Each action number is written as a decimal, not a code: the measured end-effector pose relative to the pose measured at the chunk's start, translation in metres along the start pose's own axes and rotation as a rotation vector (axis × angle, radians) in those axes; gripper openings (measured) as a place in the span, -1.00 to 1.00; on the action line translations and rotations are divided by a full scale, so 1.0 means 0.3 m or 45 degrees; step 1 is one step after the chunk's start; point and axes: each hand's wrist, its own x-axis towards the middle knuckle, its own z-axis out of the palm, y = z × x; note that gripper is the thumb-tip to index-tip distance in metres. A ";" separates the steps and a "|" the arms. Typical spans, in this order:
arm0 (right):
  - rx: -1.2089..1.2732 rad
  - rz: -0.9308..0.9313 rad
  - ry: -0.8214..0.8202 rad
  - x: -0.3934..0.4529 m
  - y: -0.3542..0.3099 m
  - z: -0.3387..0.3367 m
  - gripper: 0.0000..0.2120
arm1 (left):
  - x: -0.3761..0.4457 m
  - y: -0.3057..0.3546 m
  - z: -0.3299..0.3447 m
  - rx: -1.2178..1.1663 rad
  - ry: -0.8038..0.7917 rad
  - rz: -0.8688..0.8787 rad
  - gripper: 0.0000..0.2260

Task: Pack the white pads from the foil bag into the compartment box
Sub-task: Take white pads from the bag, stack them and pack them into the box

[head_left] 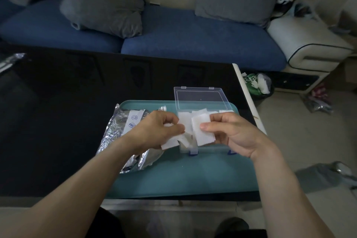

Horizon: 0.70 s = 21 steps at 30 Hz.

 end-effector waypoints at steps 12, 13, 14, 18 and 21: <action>-0.511 0.098 0.075 0.004 0.014 0.020 -0.79 | -0.015 -0.009 -0.019 0.573 -0.184 0.283 -0.94; -0.502 0.098 0.081 0.004 0.016 0.023 -0.79 | -0.013 -0.010 -0.020 0.555 -0.191 0.277 -0.94; -0.494 0.095 0.086 0.005 0.017 0.027 -0.79 | -0.014 -0.007 -0.019 0.529 -0.193 0.271 -0.93; -0.398 -0.031 0.271 0.007 0.009 0.034 -0.69 | -0.002 -0.012 -0.009 0.415 -0.021 0.274 -0.91; -0.124 -0.147 0.436 0.008 -0.009 0.022 -0.70 | 0.004 -0.010 -0.004 0.162 0.173 0.218 -0.92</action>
